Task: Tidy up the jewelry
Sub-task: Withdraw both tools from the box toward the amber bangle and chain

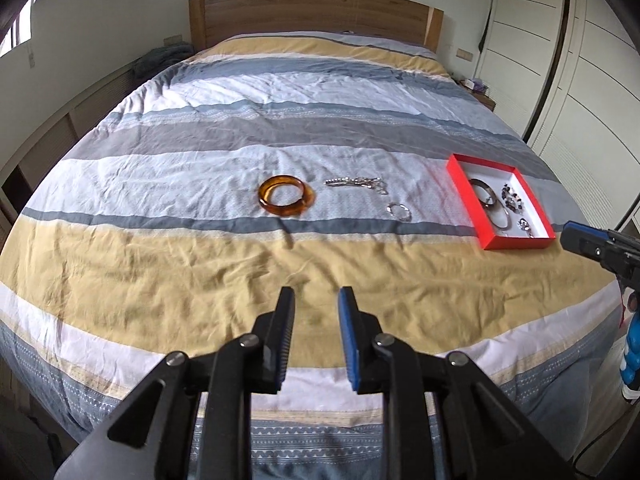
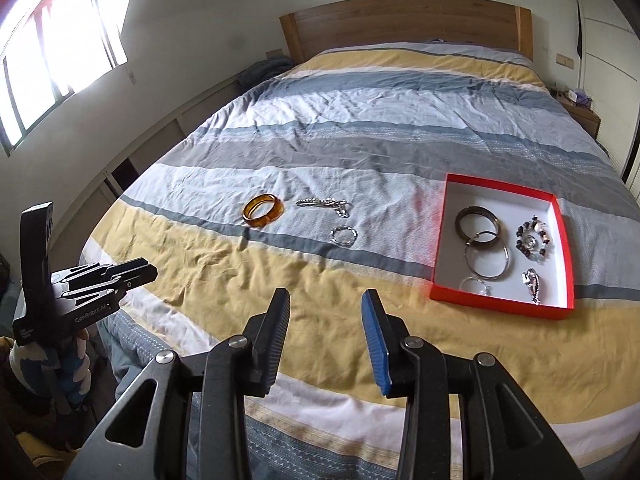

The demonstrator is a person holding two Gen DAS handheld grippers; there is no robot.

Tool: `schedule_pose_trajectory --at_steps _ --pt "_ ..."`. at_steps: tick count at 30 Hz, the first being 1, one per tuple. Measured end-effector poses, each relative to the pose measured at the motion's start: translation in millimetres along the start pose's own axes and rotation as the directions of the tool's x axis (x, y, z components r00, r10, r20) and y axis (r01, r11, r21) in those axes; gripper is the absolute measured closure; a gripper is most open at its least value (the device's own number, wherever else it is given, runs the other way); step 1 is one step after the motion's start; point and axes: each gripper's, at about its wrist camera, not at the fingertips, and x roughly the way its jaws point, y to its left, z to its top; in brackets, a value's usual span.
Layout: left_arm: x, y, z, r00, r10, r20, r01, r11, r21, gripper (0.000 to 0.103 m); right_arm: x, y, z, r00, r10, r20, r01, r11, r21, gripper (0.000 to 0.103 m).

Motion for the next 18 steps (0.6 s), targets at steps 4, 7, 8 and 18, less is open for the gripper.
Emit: schedule_pose_trajectory --at_steps 4,7,8,18 --pt "14 22 4 1.0 0.014 -0.012 -0.014 0.999 -0.041 0.082 22 14 9 0.999 0.018 -0.028 -0.018 0.999 -0.032 0.066" --pt "31 33 10 1.0 0.018 -0.025 -0.02 0.998 -0.067 0.082 43 19 18 0.999 0.026 -0.048 -0.028 0.998 -0.047 0.066" --pt "37 36 13 0.999 0.018 -0.029 -0.02 0.997 -0.075 0.082 52 19 22 0.998 0.031 -0.055 -0.033 0.998 -0.048 0.066" --pt "119 63 57 0.999 0.02 -0.049 -0.026 0.993 -0.114 0.082 151 2 55 0.99 0.057 -0.13 -0.057 0.998 0.007 0.066"
